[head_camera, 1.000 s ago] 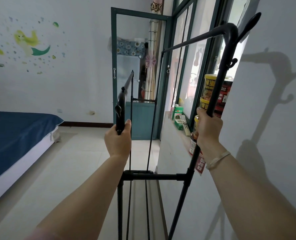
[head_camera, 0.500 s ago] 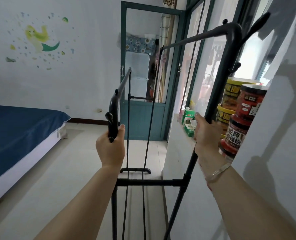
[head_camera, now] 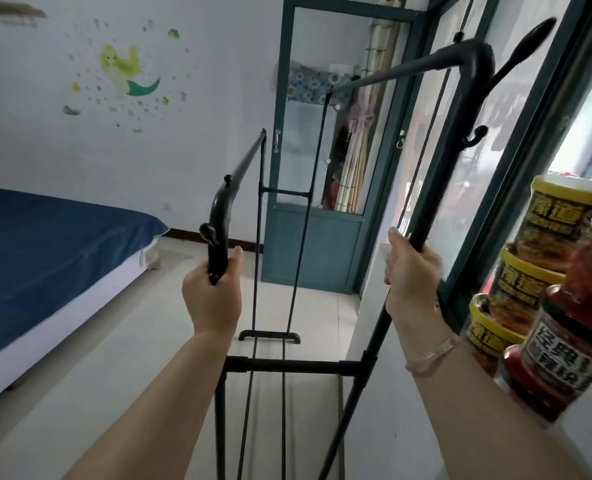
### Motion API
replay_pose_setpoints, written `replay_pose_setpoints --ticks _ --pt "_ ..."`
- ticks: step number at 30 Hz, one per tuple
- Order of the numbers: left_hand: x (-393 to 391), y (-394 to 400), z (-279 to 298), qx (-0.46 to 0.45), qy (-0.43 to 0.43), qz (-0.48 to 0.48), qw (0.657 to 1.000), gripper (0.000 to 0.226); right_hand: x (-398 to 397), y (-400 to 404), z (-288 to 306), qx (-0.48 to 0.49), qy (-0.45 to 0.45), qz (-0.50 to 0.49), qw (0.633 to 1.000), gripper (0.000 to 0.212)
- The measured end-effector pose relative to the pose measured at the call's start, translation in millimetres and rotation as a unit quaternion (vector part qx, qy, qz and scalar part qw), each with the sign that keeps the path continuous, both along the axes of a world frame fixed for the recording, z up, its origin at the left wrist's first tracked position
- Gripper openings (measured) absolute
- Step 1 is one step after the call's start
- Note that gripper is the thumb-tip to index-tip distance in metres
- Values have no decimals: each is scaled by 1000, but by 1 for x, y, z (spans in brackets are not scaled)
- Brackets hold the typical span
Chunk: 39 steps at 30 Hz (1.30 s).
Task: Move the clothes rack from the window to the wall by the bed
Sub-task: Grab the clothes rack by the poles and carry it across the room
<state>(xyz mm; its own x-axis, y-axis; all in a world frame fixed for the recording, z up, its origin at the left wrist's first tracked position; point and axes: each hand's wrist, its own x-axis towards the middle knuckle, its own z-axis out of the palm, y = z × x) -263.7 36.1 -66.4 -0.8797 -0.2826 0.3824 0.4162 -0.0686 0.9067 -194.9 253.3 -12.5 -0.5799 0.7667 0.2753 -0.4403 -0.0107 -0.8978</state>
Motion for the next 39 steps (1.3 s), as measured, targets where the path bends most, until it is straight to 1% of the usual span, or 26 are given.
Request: replay_pose_setpoints --ticks 4,9,16,20,24,30,33,36,39 --pt "-22 5 2 0 1 11 1000 45 -32 10 1 13 -15 2 1000 46" --pt "-52 6 8 -2 -8 26 1000 50 -65 12 7 4 -16 20 1000 39" --pt "-108 16 5 -8 8 34 999 50 -123 20 5 6 -45 12 999 40" --pt "-144 22 2 -9 15 34 999 50 -161 28 2 -4 -40 31 999 38" --pt "-176 29 1 -6 16 39 999 50 -195 36 2 -2 -29 34 999 41" --pt "-219 45 1 12 -26 42 999 51 -245 58 3 16 -43 48 998 41" --pt "-238 60 1 -3 -4 60 998 51 -269 72 3 33 -48 49 997 39" --pt "-256 76 0 -2 0 81 997 52 -295 88 3 36 -41 67 996 42" --pt "-272 86 -4 -7 1 88 996 50 -315 98 2 41 -42 59 997 46"
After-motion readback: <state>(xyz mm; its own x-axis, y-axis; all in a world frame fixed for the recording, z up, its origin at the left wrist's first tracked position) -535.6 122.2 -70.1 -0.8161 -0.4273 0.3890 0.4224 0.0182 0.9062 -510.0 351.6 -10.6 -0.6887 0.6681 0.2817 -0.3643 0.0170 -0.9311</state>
